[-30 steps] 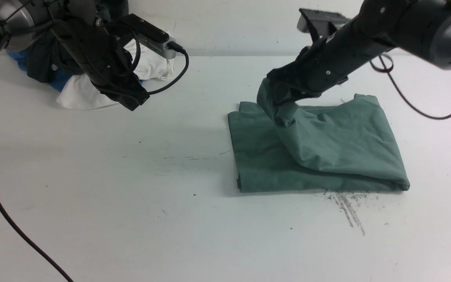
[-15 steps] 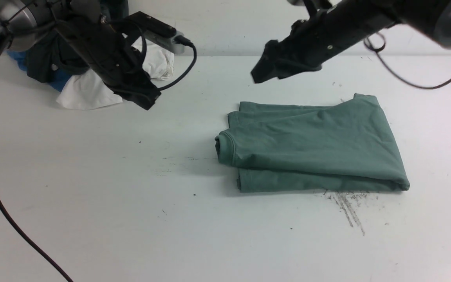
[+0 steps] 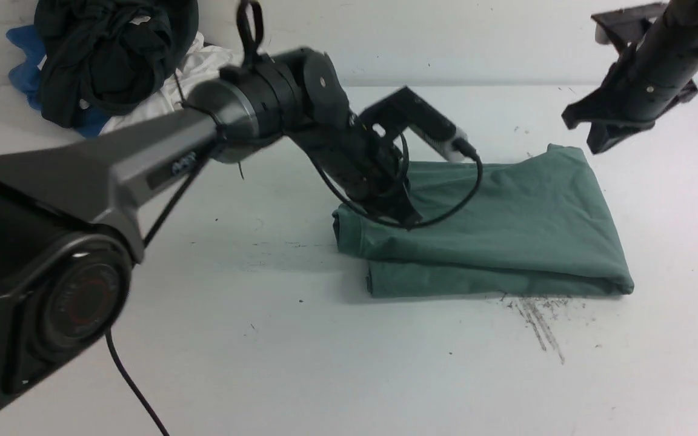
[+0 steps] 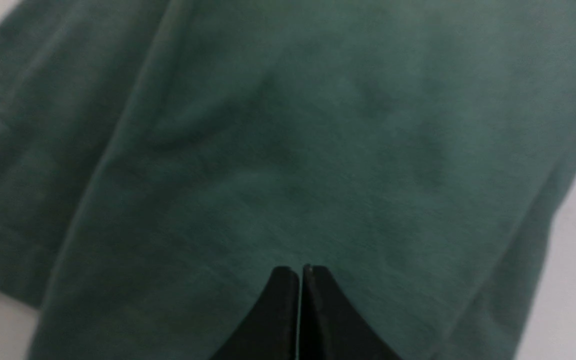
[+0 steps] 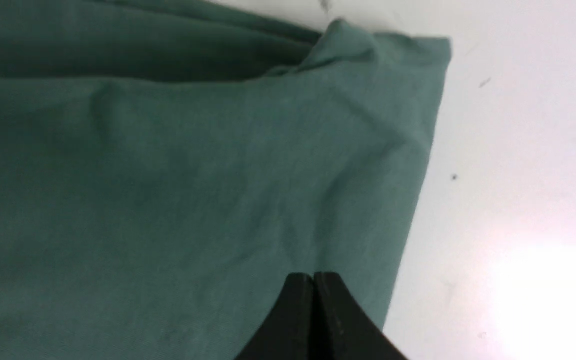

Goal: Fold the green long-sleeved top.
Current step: Use the right arm to drag the right edge of the fabric to the left and folds it over the left edge

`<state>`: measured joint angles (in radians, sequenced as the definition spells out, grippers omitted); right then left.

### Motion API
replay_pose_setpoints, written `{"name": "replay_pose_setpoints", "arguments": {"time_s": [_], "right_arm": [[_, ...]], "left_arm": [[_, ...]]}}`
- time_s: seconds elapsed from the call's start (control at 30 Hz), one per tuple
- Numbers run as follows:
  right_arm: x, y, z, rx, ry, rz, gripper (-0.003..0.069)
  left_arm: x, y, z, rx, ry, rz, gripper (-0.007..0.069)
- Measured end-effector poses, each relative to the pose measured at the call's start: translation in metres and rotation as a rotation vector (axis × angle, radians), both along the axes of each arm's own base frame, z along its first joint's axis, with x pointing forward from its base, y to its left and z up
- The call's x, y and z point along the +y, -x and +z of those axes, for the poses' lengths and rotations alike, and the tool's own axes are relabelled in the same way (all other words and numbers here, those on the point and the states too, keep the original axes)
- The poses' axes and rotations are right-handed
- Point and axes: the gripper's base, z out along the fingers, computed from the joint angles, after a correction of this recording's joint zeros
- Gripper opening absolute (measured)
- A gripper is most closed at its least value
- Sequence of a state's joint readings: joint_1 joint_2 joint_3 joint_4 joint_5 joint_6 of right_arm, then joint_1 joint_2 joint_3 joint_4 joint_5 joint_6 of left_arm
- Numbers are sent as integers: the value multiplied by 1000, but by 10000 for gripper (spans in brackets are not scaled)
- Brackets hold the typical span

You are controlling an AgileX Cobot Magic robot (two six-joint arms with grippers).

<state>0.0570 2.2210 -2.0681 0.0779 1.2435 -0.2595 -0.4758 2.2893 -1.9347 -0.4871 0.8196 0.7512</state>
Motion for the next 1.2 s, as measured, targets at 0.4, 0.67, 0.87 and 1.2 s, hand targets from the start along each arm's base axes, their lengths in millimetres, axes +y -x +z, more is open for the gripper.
{"name": "replay_pose_setpoints", "arguments": {"time_s": [0.4, 0.67, 0.87, 1.2], "right_arm": [[49, 3, -86, 154, -16, 84, -14], [122, 12, -86, 86, -101, 189, -14], [130, 13, -83, 80, -153, 174, -14], [124, 32, 77, -280, -169, 226, -14]], "left_arm": [[29, -12, -37, 150, -48, 24, -8], [101, -31, -33, 242, -75, 115, -8], [114, -34, -25, 219, -91, 133, -8], [131, 13, 128, -41, -93, 143, -8]]}}
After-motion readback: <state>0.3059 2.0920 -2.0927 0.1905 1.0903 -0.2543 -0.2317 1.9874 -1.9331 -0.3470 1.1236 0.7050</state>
